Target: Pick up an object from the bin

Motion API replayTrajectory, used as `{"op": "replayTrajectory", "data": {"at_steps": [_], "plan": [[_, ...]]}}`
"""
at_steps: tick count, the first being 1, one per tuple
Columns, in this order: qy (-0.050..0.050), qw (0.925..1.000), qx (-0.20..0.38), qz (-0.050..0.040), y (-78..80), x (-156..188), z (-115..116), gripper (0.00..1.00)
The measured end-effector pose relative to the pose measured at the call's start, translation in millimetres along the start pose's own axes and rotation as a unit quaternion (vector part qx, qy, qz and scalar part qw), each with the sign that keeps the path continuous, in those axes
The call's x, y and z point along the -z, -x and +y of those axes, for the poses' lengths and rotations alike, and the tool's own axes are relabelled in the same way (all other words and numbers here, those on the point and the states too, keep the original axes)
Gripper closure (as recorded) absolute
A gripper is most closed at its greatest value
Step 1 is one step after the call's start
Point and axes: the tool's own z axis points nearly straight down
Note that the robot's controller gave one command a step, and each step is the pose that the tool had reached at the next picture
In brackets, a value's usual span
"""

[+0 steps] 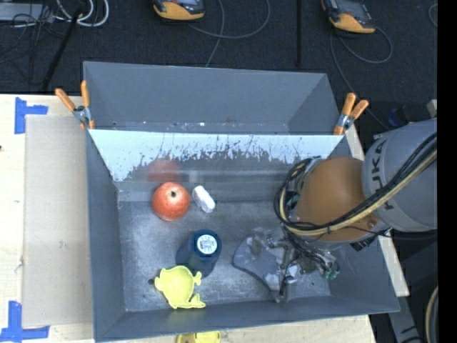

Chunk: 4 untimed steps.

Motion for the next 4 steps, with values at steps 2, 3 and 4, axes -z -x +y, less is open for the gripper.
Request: {"op": "replayTrajectory", "data": {"at_steps": [2, 3, 4], "plan": [[0.001, 0.9945, -0.105, -0.0007, -2.8, -3, -22, 0.0], [0.0, 0.9934, -0.114, -0.0013, -3.2, -3, -46, 0.0], [0.001, 0.9899, -0.142, -0.0008, -4.0, -4, -50, 0.0]]}}
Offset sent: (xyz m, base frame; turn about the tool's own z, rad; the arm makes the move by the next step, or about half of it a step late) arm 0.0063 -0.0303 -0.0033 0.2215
